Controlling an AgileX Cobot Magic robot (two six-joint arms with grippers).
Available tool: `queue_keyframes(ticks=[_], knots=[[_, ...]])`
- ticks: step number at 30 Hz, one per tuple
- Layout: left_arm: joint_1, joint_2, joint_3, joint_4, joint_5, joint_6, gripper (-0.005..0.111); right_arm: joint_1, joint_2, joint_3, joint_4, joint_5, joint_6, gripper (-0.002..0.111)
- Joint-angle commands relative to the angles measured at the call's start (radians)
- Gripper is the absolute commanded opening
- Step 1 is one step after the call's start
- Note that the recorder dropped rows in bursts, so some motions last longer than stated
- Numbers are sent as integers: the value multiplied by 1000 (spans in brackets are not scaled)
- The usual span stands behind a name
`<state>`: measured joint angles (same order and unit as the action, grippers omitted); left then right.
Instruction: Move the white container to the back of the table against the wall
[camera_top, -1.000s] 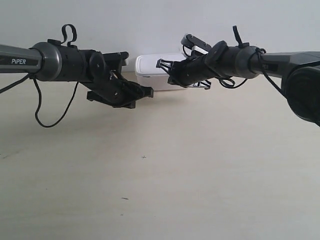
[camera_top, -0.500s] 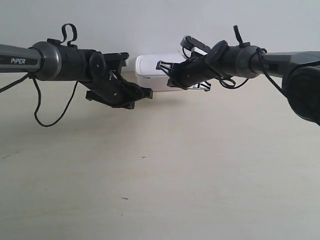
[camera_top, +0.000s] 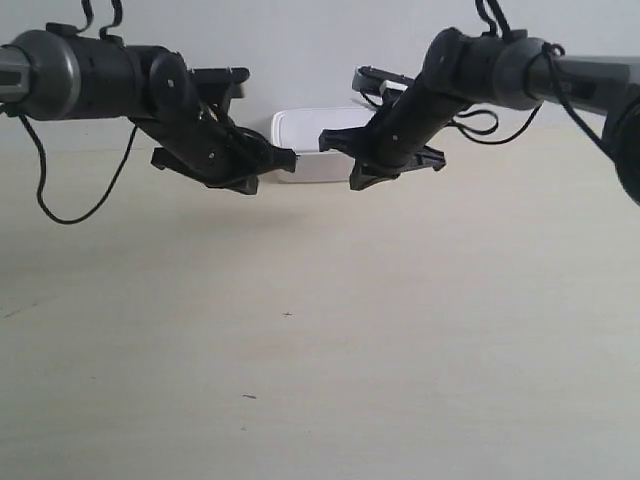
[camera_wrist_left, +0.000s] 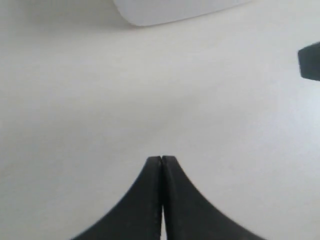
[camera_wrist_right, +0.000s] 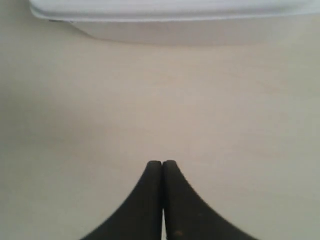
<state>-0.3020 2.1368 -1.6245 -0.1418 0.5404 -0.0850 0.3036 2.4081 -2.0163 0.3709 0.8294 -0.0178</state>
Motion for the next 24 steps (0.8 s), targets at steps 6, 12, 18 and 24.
queue_keyframes(ticks=[6, 12, 18, 24], knots=[[3, -323, 210, 11, -14, 68, 0, -1, -271, 130, -72, 194, -26, 0], [3, -619, 454, 11, -112, 85, 0, -1, -582, 448, -71, 114, -88, 0], [3, -1105, 842, -21, -355, 79, 0, -1, -1124, 929, -77, -48, -112, 0], [3, -1734, 1181, -21, -310, 85, 0, -1, -1729, 1290, -60, -103, -166, 0]])
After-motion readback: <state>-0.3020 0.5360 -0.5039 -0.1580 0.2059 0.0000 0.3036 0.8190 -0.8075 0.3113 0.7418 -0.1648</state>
